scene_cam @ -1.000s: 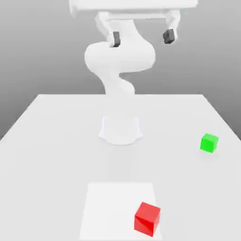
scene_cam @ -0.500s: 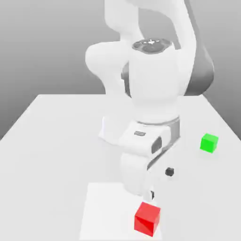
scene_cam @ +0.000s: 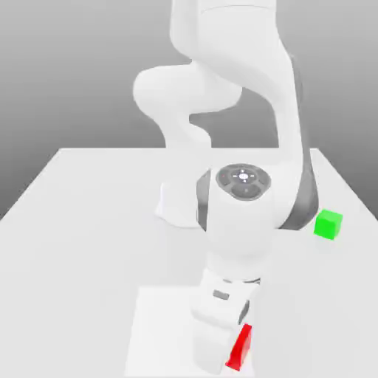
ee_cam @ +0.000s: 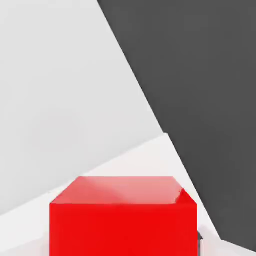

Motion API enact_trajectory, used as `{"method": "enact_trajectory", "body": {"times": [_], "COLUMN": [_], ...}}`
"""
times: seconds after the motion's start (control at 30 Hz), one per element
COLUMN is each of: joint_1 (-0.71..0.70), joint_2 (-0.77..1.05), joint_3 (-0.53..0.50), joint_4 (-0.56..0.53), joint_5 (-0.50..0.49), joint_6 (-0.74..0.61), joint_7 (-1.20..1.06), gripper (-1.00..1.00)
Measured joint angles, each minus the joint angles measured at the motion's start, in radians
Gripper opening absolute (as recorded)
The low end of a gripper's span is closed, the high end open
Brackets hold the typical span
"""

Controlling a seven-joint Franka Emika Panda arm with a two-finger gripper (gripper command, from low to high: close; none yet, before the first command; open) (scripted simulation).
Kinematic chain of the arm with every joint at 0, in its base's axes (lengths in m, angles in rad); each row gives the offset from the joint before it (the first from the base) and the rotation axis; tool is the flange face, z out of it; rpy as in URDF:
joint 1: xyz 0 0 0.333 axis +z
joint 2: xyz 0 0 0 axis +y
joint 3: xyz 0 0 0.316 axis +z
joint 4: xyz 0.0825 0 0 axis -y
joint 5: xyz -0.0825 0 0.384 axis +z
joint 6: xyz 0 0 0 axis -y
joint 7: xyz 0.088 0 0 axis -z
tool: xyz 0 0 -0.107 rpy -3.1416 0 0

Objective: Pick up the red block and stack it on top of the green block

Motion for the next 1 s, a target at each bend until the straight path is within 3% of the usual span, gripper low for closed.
{"method": "enact_trajectory", "body": {"times": [0.2,0.37,0.57,0.73,0.87,0.97,1.0], "joint_1": [0.043,0.204,0.537,0.695,0.704,0.704,0.708], "joint_2": [-0.17,-0.268,-0.408,-0.535,-0.44,-0.33,-0.308], "joint_3": [-0.045,0.109,0.271,0.42,0.456,0.43,0.42], "joint_4": [-0.032,-0.124,-0.248,-0.351,-0.365,-0.361,-0.36], "joint_5": [-0.085,-0.071,-0.052,-0.056,-0.121,-0.23,-0.256], "joint_6": [-0.137,-0.163,-0.176,-0.177,-0.065,0.037,0.057], "joint_7": [0.068,0.155,0.278,0.393,0.457,0.535,0.554], "gripper": [-1.0,-1.0,-1.0,-1.0,-1.0,-1.0,1.0]}}
